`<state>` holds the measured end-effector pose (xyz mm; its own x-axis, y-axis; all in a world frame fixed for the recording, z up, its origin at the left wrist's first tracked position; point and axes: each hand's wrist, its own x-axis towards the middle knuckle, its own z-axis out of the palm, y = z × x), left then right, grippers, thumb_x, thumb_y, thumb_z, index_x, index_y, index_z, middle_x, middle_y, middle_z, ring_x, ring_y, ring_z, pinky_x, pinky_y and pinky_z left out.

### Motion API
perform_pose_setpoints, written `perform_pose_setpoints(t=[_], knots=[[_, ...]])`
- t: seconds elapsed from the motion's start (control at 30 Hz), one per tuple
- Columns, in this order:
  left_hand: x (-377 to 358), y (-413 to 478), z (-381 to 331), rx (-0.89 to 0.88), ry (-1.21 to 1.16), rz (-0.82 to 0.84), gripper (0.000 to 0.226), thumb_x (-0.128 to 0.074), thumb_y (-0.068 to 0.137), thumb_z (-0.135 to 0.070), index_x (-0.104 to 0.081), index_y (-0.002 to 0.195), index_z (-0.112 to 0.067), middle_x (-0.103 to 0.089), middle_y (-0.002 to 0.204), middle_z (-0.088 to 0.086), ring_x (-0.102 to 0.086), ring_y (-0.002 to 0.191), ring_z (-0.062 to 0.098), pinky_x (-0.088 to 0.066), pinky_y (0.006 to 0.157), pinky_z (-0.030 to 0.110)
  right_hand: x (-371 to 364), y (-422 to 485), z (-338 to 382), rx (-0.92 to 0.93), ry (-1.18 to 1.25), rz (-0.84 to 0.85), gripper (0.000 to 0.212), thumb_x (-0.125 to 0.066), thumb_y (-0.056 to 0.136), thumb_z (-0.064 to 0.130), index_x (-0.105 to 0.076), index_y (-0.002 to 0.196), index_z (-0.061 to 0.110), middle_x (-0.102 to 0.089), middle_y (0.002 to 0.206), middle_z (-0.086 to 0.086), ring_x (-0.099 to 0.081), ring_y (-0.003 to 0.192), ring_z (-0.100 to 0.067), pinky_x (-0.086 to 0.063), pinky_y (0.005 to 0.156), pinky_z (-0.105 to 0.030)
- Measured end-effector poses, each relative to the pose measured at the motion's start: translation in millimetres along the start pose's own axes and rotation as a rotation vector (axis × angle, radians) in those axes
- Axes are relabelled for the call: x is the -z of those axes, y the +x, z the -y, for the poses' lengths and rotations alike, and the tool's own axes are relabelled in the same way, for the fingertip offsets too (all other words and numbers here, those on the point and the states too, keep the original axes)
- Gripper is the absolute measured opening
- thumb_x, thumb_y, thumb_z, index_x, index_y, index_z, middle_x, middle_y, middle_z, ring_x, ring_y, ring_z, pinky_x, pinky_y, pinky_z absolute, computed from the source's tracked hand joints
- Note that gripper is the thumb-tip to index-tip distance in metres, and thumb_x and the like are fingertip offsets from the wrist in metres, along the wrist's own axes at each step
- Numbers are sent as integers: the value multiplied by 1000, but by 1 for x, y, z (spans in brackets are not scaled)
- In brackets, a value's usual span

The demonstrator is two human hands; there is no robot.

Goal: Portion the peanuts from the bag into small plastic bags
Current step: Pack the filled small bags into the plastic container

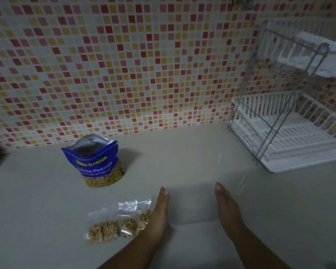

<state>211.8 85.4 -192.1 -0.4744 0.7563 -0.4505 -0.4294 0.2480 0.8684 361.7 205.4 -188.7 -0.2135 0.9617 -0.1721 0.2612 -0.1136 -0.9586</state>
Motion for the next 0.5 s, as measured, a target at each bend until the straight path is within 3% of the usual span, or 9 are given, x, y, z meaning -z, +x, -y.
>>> perform_pose_setpoints(t=[0.1,0.17,0.23,0.3,0.4,0.47,0.5], knots=[[-3,-2,-3,41,34,51,82,-57,71,-76,-41,140,-35,-38,149,-14,-36,137,8,-19,120,40,2,-2,-3,6,-42,2,41,-47,97,23,-51,134,5,-50,140,-8,-42,132,-17,-25,113,-27],[-8,-12,-13,-13,3,42,62,-50,90,-51,-31,146,-31,-30,147,-18,-29,139,7,-15,120,33,3,-4,-3,17,-69,10,41,-47,97,23,-50,135,6,-49,141,-7,-42,133,-17,-24,113,-26],[-4,-10,-10,-59,-5,114,55,-41,98,-20,-20,149,-23,-26,150,-13,-30,136,7,-23,112,24,4,-3,-4,23,-96,27,43,-47,97,24,-47,136,7,-47,143,-6,-40,135,-17,-24,115,-27],[2,-9,-6,-88,27,190,72,-49,90,-3,-14,150,-22,-24,150,-12,-39,124,7,-39,95,15,6,-2,-5,29,-166,60,46,-48,97,24,-42,140,8,-41,147,-6,-37,137,-17,-21,114,-26],[13,-7,-4,-81,146,273,111,-60,54,-9,-7,150,-27,-21,149,-14,-42,115,-1,-46,73,7,8,-2,-3,157,-390,73,60,-57,92,30,-35,143,6,-33,151,-10,-32,140,-20,-18,115,-26],[17,-7,-6,-92,194,303,112,-51,51,-5,-1,149,-28,-17,148,-16,-34,121,-2,-44,71,4,11,-3,4,354,-548,142,88,-58,79,60,-33,144,7,-28,152,-6,-26,142,-18,-16,117,-28],[18,-6,-9,-91,230,324,111,-48,52,-2,1,149,-29,-15,147,-18,-34,120,-4,-44,71,4,13,-2,7,441,-640,234,106,-48,67,79,-29,146,10,-21,153,0,-19,142,-15,-11,117,-28]])
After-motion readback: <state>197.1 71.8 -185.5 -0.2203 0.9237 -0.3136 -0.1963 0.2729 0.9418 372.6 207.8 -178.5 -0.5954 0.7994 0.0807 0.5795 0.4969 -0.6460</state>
